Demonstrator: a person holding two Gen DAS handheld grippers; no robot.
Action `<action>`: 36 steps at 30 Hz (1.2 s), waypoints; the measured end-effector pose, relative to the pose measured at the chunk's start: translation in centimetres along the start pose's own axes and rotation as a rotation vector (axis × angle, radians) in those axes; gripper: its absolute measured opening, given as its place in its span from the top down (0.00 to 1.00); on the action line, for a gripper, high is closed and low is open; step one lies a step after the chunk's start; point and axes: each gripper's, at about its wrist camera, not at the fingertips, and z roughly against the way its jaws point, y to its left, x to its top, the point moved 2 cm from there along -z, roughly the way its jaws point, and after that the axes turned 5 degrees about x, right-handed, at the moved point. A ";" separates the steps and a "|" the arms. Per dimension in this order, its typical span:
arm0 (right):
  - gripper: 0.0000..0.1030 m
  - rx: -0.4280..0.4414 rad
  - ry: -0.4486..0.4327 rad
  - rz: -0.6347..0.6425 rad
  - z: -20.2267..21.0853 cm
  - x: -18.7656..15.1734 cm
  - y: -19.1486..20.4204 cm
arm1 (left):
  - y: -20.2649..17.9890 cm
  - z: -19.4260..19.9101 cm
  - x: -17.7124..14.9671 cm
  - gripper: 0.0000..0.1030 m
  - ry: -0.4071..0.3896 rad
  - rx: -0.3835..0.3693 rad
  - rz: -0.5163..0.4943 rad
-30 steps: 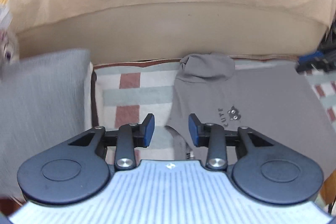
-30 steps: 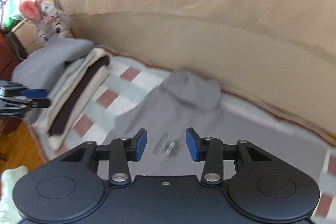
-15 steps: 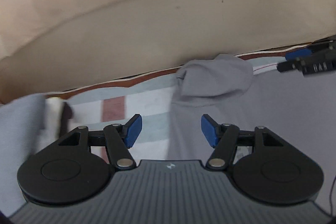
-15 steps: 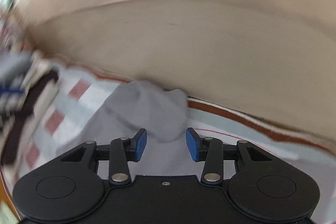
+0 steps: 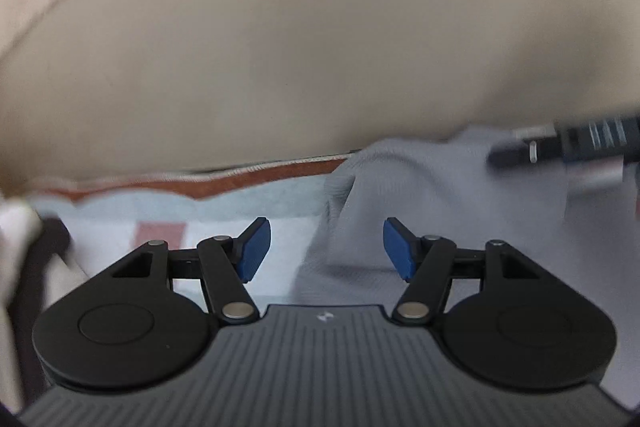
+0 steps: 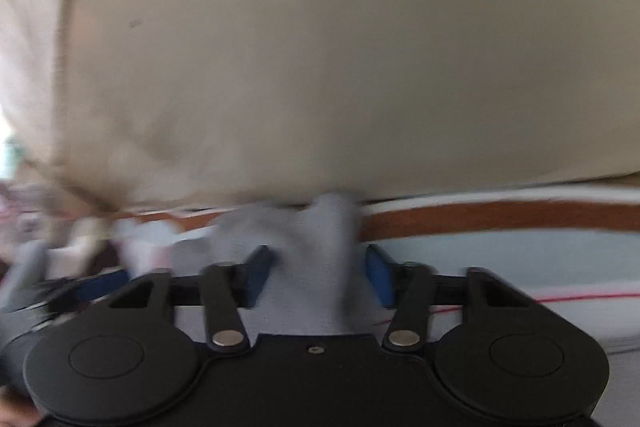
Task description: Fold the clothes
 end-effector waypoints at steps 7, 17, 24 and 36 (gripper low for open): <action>0.91 0.163 0.217 0.469 3.7 -7.7 5.6 | 3.3 1.5 -1.5 0.39 -0.040 -0.083 0.219; 0.60 0.097 0.337 0.525 4.4 -10.2 4.8 | 0.4 0.8 -2.8 0.38 0.017 -0.226 0.077; 0.57 0.096 0.263 0.287 3.9 -8.8 2.3 | -3.2 -2.0 -3.8 0.04 0.120 -0.289 0.017; 0.92 -0.034 0.006 0.595 6.3 -6.8 5.7 | -3.8 3.3 -2.0 0.96 -0.125 -0.185 -0.101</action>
